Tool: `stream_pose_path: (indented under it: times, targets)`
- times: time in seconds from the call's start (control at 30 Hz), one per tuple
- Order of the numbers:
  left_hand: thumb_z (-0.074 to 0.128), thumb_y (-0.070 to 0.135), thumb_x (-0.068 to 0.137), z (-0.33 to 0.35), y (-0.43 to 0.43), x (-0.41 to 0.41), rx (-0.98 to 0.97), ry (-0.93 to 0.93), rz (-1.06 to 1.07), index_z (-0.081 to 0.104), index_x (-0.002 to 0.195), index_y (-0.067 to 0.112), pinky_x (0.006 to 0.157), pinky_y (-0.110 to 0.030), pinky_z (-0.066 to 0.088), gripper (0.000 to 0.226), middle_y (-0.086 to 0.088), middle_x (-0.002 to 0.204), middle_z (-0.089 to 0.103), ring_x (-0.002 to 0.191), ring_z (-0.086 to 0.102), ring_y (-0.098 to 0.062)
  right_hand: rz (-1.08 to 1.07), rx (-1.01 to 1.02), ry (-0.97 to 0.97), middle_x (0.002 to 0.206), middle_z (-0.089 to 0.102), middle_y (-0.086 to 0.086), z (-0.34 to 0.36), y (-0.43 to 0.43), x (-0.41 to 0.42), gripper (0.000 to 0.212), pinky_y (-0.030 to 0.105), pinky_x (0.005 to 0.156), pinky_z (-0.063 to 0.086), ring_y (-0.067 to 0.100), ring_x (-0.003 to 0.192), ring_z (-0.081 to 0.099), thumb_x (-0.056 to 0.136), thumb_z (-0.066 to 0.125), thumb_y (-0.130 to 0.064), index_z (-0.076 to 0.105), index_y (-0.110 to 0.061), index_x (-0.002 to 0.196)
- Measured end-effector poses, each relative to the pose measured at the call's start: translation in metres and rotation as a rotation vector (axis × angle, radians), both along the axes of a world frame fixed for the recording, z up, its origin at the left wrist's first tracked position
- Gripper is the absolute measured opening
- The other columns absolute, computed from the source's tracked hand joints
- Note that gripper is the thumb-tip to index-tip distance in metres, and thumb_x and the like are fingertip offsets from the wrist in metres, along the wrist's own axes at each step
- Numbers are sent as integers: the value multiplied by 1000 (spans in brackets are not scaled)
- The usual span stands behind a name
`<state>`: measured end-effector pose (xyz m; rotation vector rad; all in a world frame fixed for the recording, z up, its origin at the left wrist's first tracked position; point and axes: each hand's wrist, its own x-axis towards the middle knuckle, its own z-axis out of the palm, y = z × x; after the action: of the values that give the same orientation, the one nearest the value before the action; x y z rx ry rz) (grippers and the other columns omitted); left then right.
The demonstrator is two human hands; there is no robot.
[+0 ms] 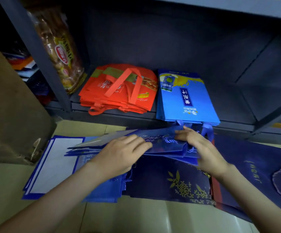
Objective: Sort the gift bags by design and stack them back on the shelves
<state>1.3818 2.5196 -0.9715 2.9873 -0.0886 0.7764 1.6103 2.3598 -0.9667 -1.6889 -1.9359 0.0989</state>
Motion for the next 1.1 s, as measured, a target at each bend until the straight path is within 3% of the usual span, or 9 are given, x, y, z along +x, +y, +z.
stream_pose_path:
  times: [0.1,0.23,0.4,0.57,0.7,0.83,0.9,1.03,1.1]
  targets:
    - [52,6,77,14,-12,3,35,-20,62,46,104,11,54,-34,51,27,-3,76,62,68,61,-21,11,114,-218,103,64,12,-2,3,-10,25,33,88,42,27,99,56,86,63,-19,54,-11,108]
    - [46,11,78,25,-14,-4,29,-21,85,42,93,10,49,-33,49,16,-5,72,59,62,58,-23,-12,181,-273,92,64,14,14,3,-19,25,33,75,42,26,87,53,83,61,-25,49,-11,99]
    - [34,3,72,30,-33,10,161,44,137,45,104,12,54,-30,45,35,-1,73,54,65,54,-20,-78,11,-51,140,42,5,31,-8,-18,69,36,108,31,16,136,34,76,65,-42,36,-19,134]
    - [38,4,72,9,-55,31,143,161,149,62,98,8,52,-30,53,35,-8,73,63,62,61,-23,31,-153,-407,137,49,-1,36,-23,-45,87,44,114,24,15,133,41,69,73,-32,35,-16,145]
    - [39,1,72,6,-58,35,189,140,156,65,77,11,48,-27,45,28,-2,60,57,56,56,-19,-238,-192,-538,100,66,8,12,-28,-51,94,33,72,56,25,82,67,48,83,-4,50,-2,136]
    - [82,9,60,-1,-55,29,149,199,243,48,83,10,48,-29,45,41,-3,59,53,54,54,-22,-275,-137,-468,90,68,8,3,-31,-38,64,26,38,48,25,65,67,49,88,-1,67,-4,110]
    - [90,21,50,-3,-50,18,95,306,365,56,83,8,45,-28,43,50,-6,58,56,51,55,-24,-268,-132,-448,93,69,8,2,-35,-29,54,24,41,48,25,67,69,55,88,-4,68,-5,106]
    - [66,-10,28,-1,-41,1,129,409,462,56,58,10,37,-18,34,37,-4,41,46,34,46,-19,-356,-151,-450,96,69,8,-2,-40,-21,51,23,46,49,25,72,70,53,91,-14,69,-5,98]
    - [61,-7,31,-5,-41,2,186,407,416,55,55,13,38,-18,34,32,-2,41,46,34,46,-18,-426,-183,-566,103,69,18,-6,-37,-31,51,39,66,58,32,85,70,44,92,-19,71,0,87]
